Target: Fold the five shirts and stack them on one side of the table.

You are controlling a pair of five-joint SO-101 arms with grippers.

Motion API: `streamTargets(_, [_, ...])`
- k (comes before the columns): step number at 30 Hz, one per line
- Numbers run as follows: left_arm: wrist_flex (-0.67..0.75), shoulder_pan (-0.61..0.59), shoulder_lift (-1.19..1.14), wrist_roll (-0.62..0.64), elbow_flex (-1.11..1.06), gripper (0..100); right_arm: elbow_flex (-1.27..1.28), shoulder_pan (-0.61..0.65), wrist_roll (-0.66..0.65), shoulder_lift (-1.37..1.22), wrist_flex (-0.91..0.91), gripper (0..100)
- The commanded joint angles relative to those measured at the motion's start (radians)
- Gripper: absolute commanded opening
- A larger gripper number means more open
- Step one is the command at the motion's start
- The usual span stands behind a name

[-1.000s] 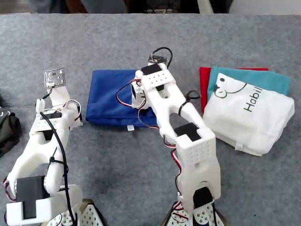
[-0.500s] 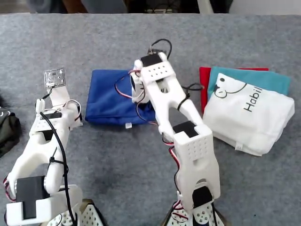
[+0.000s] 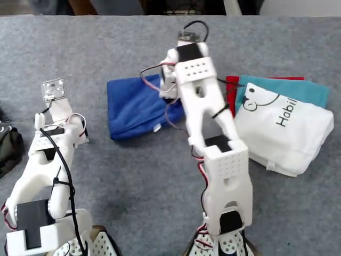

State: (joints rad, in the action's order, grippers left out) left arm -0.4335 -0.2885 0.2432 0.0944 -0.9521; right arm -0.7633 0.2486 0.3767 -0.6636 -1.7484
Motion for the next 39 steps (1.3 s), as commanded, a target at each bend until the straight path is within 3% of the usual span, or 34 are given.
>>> streamTargets(1, [0.014,-0.013,0.029,0.029,0.010,3,-0.088,-0.077,-0.063,0.013,-0.012,1.5])
streamTargets(9, [0.014,-0.012,0.029,0.032,0.010,3,-0.199,-0.215,-0.187,0.033,-0.017,1.4])
streamTargets(20, [0.014,-0.008,0.029,0.032,0.010,3,-0.104,-0.400,-0.296,0.157,-0.018,1.4])
streamTargets(26, [0.014,-0.008,0.029,0.032,0.010,3,0.067,-0.281,-0.285,0.139,0.012,1.4])
streamTargets(30, [0.012,-0.012,0.029,0.032,0.010,3,0.068,-0.215,-0.224,0.125,0.035,1.4])
streamTargets(39, [0.012,-0.008,0.029,0.034,0.010,3,-0.002,-0.078,-0.219,0.120,0.117,1.4])
